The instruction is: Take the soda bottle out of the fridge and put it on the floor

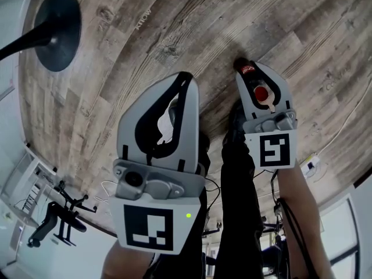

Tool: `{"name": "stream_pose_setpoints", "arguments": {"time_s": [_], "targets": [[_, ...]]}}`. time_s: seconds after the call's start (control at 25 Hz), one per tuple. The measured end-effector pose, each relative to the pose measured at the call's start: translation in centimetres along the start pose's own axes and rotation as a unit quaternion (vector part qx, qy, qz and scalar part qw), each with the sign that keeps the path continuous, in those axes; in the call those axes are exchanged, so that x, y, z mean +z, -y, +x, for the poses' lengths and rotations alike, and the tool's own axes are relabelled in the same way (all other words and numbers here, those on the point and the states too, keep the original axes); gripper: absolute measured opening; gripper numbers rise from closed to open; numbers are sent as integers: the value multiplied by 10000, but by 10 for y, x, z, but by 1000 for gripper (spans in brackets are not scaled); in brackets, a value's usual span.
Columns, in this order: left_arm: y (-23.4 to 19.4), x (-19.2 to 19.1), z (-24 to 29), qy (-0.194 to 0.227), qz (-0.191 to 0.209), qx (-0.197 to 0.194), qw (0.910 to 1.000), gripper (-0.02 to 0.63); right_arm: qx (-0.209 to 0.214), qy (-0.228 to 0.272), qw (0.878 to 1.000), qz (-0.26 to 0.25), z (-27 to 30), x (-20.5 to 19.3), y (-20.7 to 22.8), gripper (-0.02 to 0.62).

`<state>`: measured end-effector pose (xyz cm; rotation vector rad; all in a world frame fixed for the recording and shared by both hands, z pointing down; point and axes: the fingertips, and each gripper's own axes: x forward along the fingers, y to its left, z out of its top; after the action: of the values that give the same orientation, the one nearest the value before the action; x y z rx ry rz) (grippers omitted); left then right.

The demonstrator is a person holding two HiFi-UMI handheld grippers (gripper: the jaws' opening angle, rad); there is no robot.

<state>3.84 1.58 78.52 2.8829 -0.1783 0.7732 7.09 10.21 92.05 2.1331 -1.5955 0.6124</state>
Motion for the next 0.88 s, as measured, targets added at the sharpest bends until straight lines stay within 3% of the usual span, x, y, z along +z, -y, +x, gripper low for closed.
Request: {"name": "stream_pose_setpoints", "arguments": {"time_s": [0.48,0.88], "targets": [[-4,58,-22,365,147,186,9991,17,-219,569,9978,261,-23,74,14,106],[1,170,-47,945,332,354,9943,17,-533,1124,9914,397,-69,181,53,91]]}}
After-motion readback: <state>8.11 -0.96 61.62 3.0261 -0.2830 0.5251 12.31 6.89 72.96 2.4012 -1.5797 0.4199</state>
